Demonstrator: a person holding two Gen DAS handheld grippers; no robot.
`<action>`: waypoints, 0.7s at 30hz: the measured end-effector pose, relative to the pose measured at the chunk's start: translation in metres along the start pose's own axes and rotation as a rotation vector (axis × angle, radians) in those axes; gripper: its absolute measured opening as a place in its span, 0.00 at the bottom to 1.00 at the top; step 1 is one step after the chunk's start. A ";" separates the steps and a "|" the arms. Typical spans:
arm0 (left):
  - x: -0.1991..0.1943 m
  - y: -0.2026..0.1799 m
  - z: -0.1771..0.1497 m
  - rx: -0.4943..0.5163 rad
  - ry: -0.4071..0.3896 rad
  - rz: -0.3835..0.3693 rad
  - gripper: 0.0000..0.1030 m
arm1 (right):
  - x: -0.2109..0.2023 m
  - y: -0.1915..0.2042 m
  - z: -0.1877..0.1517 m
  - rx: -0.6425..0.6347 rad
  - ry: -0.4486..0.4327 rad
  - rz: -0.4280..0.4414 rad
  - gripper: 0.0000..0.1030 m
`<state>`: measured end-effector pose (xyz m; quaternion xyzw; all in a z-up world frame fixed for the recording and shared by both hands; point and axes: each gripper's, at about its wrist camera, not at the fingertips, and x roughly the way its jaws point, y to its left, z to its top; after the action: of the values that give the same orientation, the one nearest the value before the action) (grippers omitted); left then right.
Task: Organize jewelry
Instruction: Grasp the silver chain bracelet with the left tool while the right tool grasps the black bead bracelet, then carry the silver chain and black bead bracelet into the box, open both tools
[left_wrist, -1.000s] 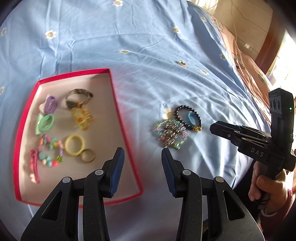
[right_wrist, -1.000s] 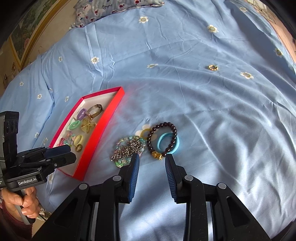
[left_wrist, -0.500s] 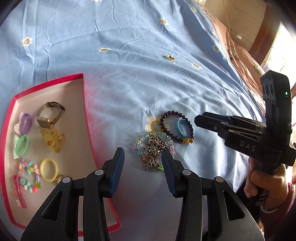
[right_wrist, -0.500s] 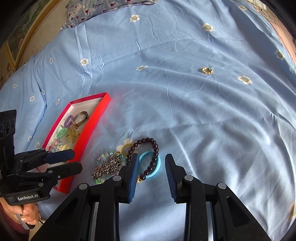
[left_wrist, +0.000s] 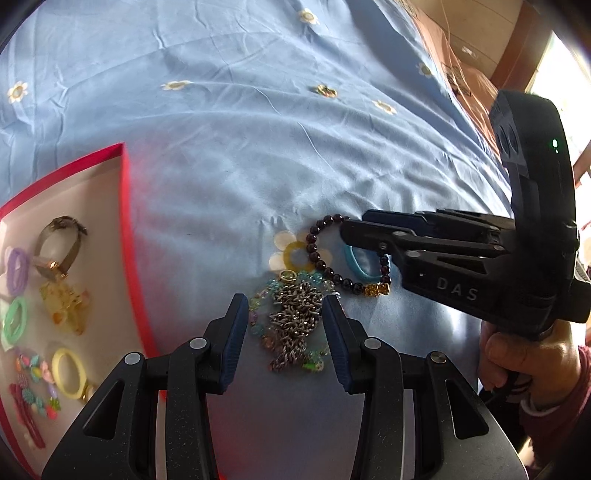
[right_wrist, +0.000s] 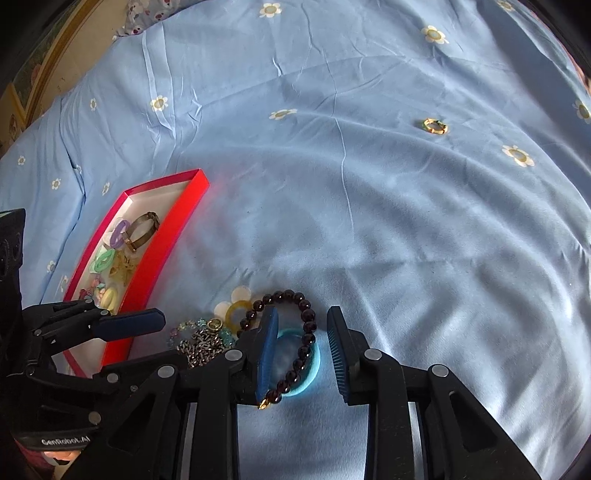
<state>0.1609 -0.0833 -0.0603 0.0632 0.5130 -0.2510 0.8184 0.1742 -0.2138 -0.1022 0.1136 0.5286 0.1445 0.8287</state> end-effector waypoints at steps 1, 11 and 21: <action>0.003 -0.002 0.000 0.009 0.007 0.003 0.39 | 0.002 -0.001 0.000 0.000 0.003 0.001 0.27; 0.017 -0.016 -0.001 0.102 0.014 0.022 0.16 | 0.006 -0.005 -0.002 0.002 -0.008 -0.012 0.08; -0.019 -0.008 -0.004 0.043 -0.068 -0.015 0.06 | -0.020 0.002 -0.003 0.002 -0.074 0.006 0.08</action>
<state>0.1472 -0.0819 -0.0439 0.0683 0.4800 -0.2699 0.8319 0.1633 -0.2186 -0.0860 0.1215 0.4973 0.1419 0.8472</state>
